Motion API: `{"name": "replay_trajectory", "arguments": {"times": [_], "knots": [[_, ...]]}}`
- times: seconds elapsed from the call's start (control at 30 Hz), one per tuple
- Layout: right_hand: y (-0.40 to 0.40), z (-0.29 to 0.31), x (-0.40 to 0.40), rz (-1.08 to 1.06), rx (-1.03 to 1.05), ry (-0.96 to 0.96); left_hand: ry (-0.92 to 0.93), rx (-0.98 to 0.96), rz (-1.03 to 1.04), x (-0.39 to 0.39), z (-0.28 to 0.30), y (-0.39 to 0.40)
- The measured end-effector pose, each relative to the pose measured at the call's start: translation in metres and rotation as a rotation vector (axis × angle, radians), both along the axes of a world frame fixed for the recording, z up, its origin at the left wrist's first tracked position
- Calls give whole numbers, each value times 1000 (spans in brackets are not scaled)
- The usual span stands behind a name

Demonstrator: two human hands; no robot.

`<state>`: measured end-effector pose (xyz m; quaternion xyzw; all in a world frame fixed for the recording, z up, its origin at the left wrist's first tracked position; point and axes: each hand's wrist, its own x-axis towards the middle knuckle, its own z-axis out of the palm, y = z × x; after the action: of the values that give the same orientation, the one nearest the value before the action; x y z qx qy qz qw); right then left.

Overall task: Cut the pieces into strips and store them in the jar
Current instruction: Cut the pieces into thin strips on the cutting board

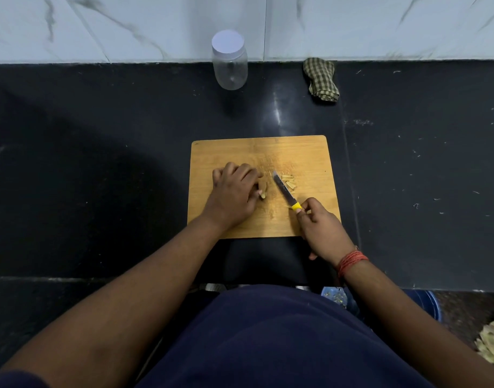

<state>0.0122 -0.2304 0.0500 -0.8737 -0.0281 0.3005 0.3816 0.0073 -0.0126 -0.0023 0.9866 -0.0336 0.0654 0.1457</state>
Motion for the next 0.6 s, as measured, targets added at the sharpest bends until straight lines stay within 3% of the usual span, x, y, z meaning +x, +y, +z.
{"name": "replay_trajectory", "arguments": {"times": [0.6], "knots": [[15,6,-3,-50,-10,-28,5,25,-122,-1,-5,9]]}}
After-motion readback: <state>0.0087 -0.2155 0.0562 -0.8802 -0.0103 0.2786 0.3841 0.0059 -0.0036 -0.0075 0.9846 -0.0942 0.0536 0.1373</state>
